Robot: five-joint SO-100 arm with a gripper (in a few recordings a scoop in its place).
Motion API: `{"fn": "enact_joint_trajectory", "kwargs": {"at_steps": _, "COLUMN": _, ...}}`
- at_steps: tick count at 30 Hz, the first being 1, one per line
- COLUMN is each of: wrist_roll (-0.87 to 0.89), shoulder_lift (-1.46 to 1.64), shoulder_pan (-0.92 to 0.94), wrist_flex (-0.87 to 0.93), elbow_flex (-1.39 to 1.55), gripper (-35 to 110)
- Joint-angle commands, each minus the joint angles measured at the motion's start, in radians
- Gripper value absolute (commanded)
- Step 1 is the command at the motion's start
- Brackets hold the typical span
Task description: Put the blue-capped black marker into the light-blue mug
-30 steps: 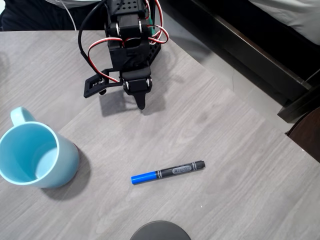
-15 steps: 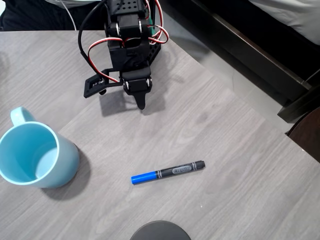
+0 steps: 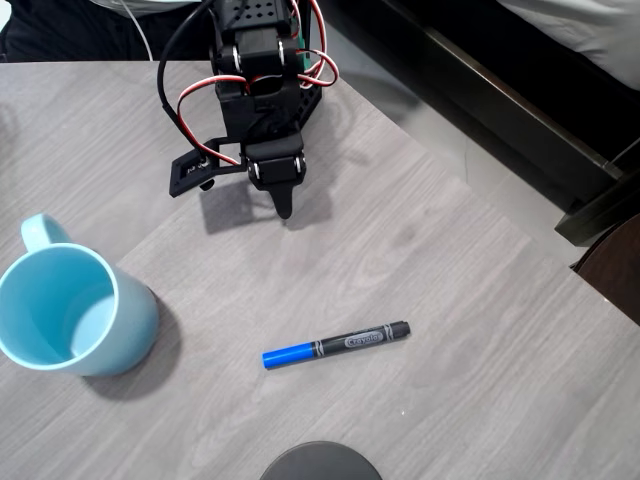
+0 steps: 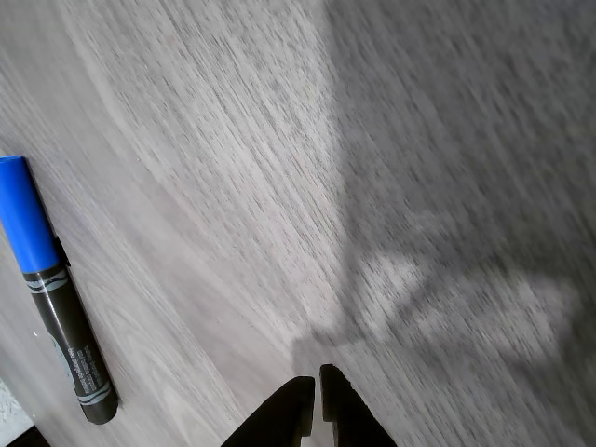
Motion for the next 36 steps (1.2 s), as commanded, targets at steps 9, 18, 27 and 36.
{"fn": "enact_joint_trajectory", "kwargs": {"at_steps": 9, "wrist_roll": -0.008, "shoulder_lift": 0.025, "shoulder_pan": -0.006, "wrist_flex": 0.003, "elbow_flex": 0.008, "gripper": 0}}
{"fn": "enact_joint_trajectory", "kwargs": {"at_steps": 18, "wrist_roll": -0.161, "shoulder_lift": 0.025, "shoulder_pan": 0.015, "wrist_flex": -0.008, "elbow_flex": -0.094, "gripper": 0}}
{"fn": "enact_joint_trajectory", "kwargs": {"at_steps": 27, "wrist_roll": -0.132, "shoulder_lift": -0.479, "shoulder_pan": -0.04, "wrist_flex": 0.032, "elbow_flex": -0.742, "gripper": 0}}
{"fn": "enact_joint_trajectory", "kwargs": {"at_steps": 36, "wrist_roll": 0.017, "shoulder_lift": -1.224, "shoulder_pan": -0.152, "wrist_flex": -0.176, "elbow_flex": -1.078, "gripper": 1}}
